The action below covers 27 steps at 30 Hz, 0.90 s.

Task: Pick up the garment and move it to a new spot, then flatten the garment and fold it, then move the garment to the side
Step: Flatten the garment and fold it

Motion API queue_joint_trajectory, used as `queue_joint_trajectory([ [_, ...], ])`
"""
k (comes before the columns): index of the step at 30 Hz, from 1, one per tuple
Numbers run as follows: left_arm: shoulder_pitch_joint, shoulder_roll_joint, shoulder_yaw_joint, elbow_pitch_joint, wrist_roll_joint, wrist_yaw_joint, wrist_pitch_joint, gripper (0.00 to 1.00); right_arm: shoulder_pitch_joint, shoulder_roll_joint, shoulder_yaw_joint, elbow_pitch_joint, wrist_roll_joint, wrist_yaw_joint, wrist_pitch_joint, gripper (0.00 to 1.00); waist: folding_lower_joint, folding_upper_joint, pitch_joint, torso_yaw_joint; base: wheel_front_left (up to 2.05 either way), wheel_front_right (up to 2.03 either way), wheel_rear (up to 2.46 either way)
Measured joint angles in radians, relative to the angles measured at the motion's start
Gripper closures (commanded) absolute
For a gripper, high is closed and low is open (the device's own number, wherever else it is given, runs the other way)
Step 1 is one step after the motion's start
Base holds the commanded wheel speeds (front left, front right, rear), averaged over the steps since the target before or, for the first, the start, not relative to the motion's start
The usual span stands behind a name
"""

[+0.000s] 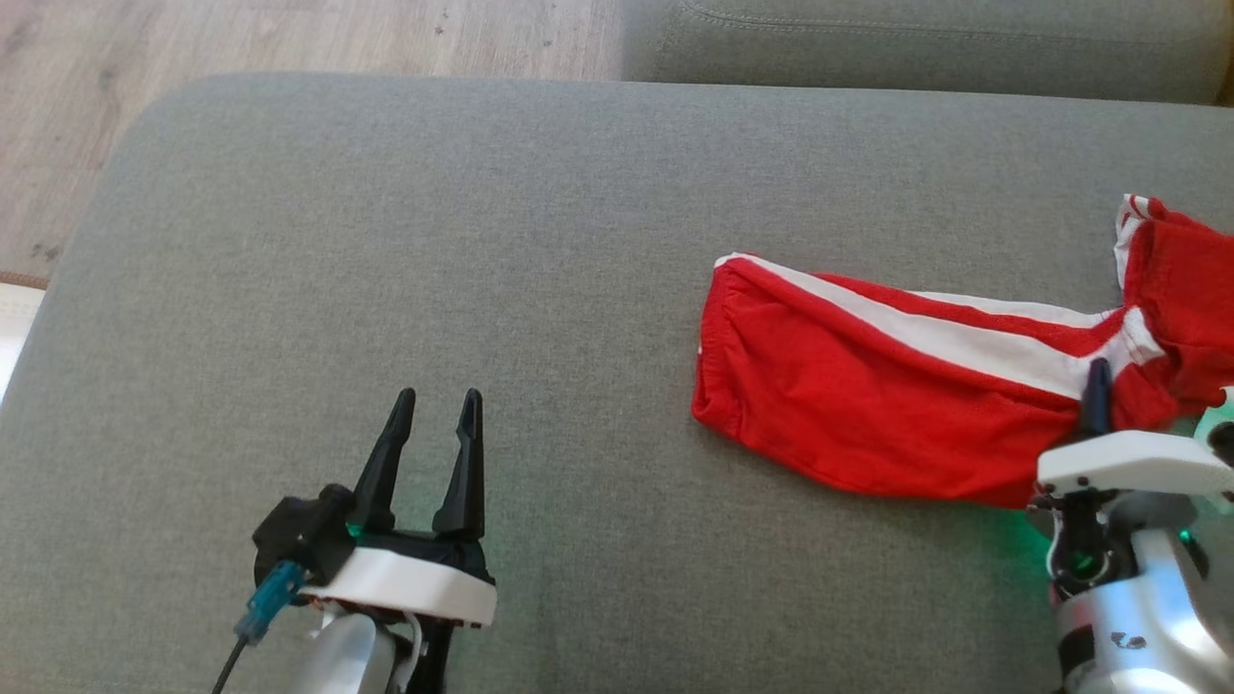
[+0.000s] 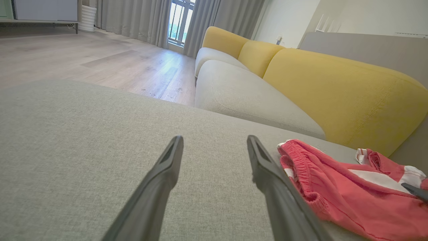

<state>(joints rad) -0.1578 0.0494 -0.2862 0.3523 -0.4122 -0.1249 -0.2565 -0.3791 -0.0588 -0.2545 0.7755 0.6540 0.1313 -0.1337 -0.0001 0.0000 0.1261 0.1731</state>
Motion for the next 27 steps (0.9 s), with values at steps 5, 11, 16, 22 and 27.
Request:
queue_joint_trajectory([
  [5, 0.002, 0.004, 0.0, 0.001, 0.0, 0.0, 0.0, 0.0, -0.001, 0.003, 0.065, -0.01, 0.051, 0.0, -0.029, 1.0, 0.0, 0.0, 0.002, -0.001, 0.0, 0.0, 0.0],
  [11, 0.002, 0.008, -0.002, 0.003, 0.0, 0.0, 0.0, 0.0, -0.004, 0.003, 0.144, -0.042, 0.101, 0.0, -0.071, 1.0, 0.0001, 0.0, -0.004, 0.014, 0.0, 0.0, 0.0],
  [16, 0.002, 0.011, -0.002, 0.009, 0.0, 0.0, 0.0, 0.0, -0.008, 0.003, 0.237, -0.083, 0.159, 0.0, -0.086, 1.0, 0.0001, 0.0, -0.018, 0.027, 0.0, 0.0, 0.0],
  [22, 0.004, 0.013, -0.002, 0.019, 0.0, 0.0, 0.0, 0.0, -0.024, 0.003, 0.367, -0.108, 0.223, 0.0, -0.095, 1.0, 0.0001, 0.0, -0.037, 0.044, 0.0, 0.0, 0.0],
  [27, 0.018, 0.014, -0.003, 0.019, 0.0, 0.0, 0.0, 0.0, -0.031, 0.003, 0.489, -0.112, 0.276, 0.0, -0.096, 1.0, 0.0001, 0.0, -0.044, 0.064, 0.0, 0.0, 0.0],
])
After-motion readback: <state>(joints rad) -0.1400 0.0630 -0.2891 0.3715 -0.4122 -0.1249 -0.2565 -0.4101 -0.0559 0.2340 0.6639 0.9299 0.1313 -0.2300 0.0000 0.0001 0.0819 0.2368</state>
